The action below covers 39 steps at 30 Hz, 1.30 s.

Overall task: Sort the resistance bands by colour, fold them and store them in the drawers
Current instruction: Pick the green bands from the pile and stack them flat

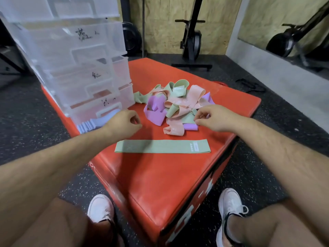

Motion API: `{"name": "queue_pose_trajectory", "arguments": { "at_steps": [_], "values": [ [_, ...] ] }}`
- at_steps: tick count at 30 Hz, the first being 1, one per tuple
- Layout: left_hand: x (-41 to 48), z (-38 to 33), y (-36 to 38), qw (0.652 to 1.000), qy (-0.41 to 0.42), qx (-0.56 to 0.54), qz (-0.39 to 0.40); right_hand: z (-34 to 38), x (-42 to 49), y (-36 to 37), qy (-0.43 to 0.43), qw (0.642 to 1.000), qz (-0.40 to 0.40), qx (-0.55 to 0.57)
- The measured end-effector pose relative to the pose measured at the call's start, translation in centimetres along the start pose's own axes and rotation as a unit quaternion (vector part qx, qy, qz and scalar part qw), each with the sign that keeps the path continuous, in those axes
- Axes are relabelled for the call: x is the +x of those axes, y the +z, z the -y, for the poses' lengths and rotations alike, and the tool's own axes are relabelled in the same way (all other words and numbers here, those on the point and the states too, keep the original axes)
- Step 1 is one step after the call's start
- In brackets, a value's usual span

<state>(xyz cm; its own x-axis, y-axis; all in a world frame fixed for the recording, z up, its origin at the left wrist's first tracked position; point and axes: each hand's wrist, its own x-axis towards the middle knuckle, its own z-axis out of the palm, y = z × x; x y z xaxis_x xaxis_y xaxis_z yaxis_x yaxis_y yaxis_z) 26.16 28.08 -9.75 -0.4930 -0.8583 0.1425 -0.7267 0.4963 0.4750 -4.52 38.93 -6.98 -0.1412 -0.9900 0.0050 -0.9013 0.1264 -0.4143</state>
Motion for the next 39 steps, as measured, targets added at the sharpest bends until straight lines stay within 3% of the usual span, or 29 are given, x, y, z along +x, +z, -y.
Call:
{"name": "queue_pose_trajectory", "arguments": {
  "at_steps": [7,16,20,24,33,39],
  "values": [
    [6.6,-6.4,3.1,0.998,0.061,-0.021,-0.007,3.2,3.5,0.7,-0.021,1.000,-0.002,0.010],
    [9.3,-7.6,5.5,0.995,0.068,0.079,0.008,3.5,5.4,1.1,-0.044,0.998,0.029,-0.037],
    [9.5,-7.9,4.6,0.996,0.084,-0.018,-0.029,3.0,6.3,1.3,-0.054,0.997,0.012,-0.052],
    [8.9,-8.4,3.4,0.991,0.065,-0.089,-0.070,2.9,6.1,1.3,-0.010,0.998,-0.006,-0.060],
    [6.4,-9.2,-0.3,0.945,0.041,-0.233,-0.224,2.7,5.3,1.5,0.037,0.997,-0.015,-0.058],
    [5.2,-8.7,-2.0,0.926,0.059,-0.304,-0.217,3.7,5.3,1.3,0.018,0.998,-0.057,0.022]
  ]
}}
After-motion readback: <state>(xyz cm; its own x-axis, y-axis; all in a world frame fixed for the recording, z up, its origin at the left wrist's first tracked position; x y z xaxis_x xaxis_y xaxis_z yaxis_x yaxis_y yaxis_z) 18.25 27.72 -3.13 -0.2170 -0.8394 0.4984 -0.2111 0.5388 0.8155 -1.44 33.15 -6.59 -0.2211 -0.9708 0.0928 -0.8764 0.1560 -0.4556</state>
